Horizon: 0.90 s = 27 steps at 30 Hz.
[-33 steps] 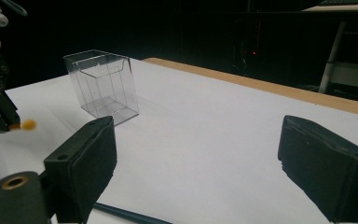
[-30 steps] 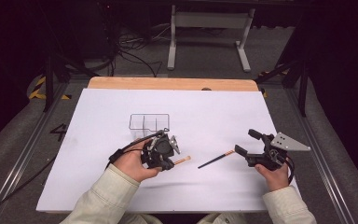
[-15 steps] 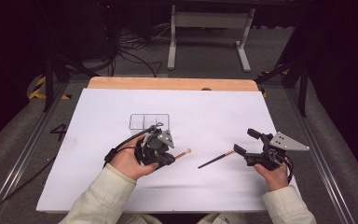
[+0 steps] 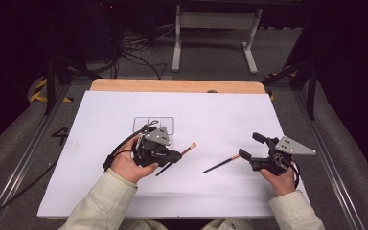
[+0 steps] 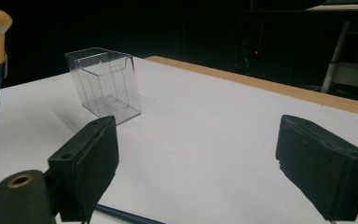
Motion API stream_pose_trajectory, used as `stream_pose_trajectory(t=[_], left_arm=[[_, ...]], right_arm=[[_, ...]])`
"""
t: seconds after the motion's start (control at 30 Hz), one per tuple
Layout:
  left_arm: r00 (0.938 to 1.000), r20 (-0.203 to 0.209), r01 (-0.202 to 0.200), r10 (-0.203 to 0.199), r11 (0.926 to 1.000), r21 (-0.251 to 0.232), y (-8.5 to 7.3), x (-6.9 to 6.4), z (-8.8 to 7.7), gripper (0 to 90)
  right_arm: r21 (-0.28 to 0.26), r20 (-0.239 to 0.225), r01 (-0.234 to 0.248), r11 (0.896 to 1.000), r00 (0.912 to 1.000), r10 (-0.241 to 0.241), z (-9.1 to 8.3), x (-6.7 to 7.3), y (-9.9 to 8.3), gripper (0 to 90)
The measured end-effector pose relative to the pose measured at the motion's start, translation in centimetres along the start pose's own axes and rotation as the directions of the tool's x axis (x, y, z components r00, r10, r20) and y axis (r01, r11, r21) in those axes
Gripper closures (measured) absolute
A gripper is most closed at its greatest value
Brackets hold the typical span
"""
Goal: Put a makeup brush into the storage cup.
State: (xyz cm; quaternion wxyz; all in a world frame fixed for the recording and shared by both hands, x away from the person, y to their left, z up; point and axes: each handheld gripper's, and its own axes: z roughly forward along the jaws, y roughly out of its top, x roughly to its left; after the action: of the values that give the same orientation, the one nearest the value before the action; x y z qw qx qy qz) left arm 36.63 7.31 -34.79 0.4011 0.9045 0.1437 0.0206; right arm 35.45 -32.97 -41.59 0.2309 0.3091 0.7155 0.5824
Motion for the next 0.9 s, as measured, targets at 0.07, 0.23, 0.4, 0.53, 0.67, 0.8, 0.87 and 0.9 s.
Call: stream_pose_trajectory(t=[0.07, 0.23, 0.4, 0.53, 0.67, 0.8, 0.87, 0.9], left_arm=[[0.9999, -0.010, 0.003, -0.003, 0.9995, -0.033, -0.2, 0.0, -0.2, 83.1], [0.9995, -0.030, 0.006, -0.011, 0.9899, -0.142, -0.6, 0.1, -0.8, 83.1], [0.9993, -0.033, 0.009, -0.017, 0.9764, -0.216, -1.0, 0.3, -1.0, 83.1], [0.9988, -0.045, 0.007, -0.018, 0.9688, -0.248, -1.2, 0.4, -1.2, 83.1], [0.9975, -0.070, -0.011, -0.011, 0.9537, -0.301, -1.4, 0.4, -1.4, 83.1], [0.9960, -0.089, -0.026, -0.005, 0.9383, -0.345, -1.8, 0.6, -1.2, 83.1], [0.9957, -0.092, -0.024, -0.011, 0.9292, -0.369, -1.9, 0.6, -1.2, 83.0], [0.9953, -0.096, -0.025, -0.013, 0.9236, -0.383, -1.9, 0.6, -1.3, 83.1]], right_arm=[[0.000, 0.001, 0.000, 1.000, 1.0000, 0.000, 0.0, 0.0, 0.0, 13.5], [0.005, 0.001, -0.002, 1.000, 1.0000, 0.002, 0.1, 0.0, -0.1, 13.3], [0.006, 0.000, -0.002, 1.000, 1.0000, 0.002, 0.1, 0.0, -0.1, 13.2], [0.007, -0.001, 0.000, 1.000, 1.0000, 0.000, 0.1, 0.0, -0.1, 12.9], [0.008, -0.001, -0.001, 1.000, 1.0000, 0.001, 0.1, 0.0, -0.1, 12.9], [0.012, -0.003, -0.001, 1.000, 1.0000, 0.001, 0.1, 0.0, -0.1, 12.9], [0.011, -0.004, 0.000, 1.000, 1.0000, 0.000, 0.1, 0.0, -0.1, 12.9], [0.011, -0.005, 0.002, 1.000, 1.0000, -0.002, 0.1, 0.0, -0.1, 12.9]])
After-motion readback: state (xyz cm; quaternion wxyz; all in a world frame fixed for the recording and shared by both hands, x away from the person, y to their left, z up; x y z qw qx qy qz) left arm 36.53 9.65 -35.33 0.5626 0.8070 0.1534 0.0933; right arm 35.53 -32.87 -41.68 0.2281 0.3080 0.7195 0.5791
